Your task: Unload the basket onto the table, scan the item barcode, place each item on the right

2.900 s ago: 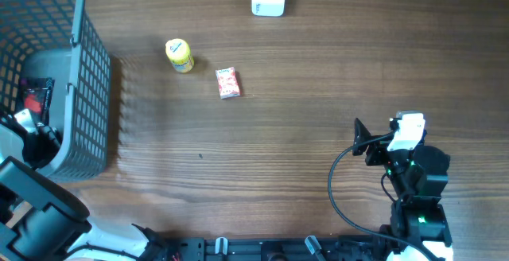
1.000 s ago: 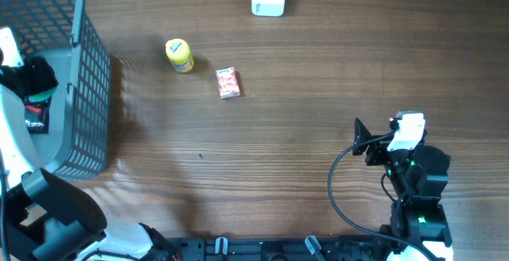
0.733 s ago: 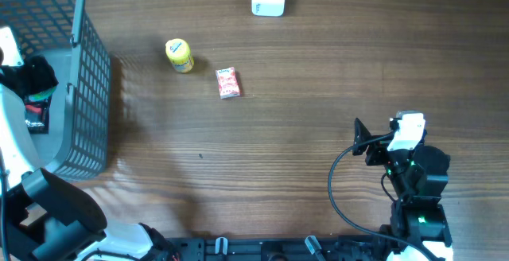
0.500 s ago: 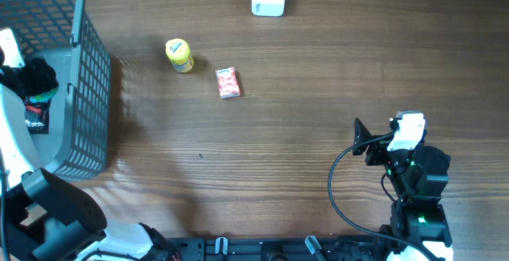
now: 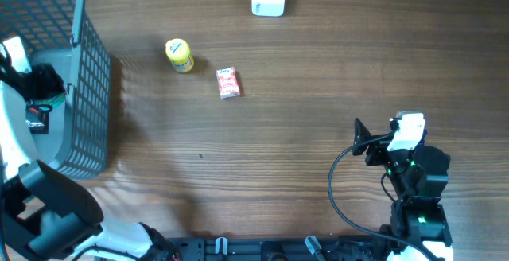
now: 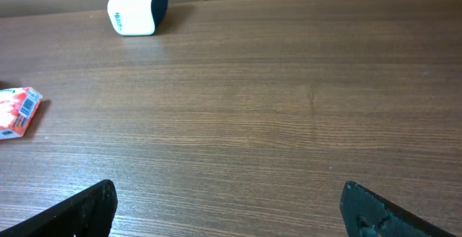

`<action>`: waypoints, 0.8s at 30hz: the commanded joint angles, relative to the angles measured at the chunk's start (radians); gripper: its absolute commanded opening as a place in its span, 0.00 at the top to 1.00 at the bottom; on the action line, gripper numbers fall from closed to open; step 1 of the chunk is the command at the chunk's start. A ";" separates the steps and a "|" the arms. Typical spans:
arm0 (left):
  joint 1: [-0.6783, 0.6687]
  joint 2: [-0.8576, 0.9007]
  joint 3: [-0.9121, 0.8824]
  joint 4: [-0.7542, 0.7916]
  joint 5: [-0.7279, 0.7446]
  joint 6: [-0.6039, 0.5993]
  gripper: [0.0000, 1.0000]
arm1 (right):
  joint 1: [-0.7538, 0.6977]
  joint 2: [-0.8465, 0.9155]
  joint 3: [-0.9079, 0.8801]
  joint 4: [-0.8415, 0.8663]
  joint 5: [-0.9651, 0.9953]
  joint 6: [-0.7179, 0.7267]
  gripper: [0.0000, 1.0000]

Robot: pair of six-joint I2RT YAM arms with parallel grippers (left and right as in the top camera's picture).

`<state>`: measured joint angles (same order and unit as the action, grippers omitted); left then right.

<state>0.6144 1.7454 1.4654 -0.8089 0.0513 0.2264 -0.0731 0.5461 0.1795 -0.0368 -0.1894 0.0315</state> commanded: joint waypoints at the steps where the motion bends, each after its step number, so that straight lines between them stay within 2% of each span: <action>1: -0.006 0.044 0.025 0.001 0.012 0.000 0.34 | -0.003 0.000 0.020 0.006 0.014 -0.005 0.00; 13: -0.006 0.193 0.025 0.089 0.023 0.000 0.35 | -0.003 0.000 0.020 0.006 0.015 -0.006 0.00; 16: -0.006 0.211 0.025 0.089 0.042 0.001 0.28 | -0.003 0.000 0.020 0.005 0.015 -0.005 0.00; 18: -0.006 0.213 0.025 0.102 0.042 0.001 0.16 | -0.003 0.000 0.020 0.005 0.015 -0.006 0.00; 20: -0.006 0.211 0.026 0.119 0.043 0.000 0.08 | -0.003 0.000 0.020 0.002 0.015 -0.006 0.00; 21: -0.007 0.211 0.026 0.123 0.043 0.000 0.00 | -0.003 0.000 0.021 0.001 0.015 -0.006 0.00; 24: -0.006 0.204 0.027 0.145 0.046 -0.013 0.00 | -0.003 0.000 0.020 -0.005 0.019 -0.006 0.00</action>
<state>0.6132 1.9472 1.4754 -0.6834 0.0780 0.2234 -0.0731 0.5461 0.1795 -0.0410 -0.1886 0.0319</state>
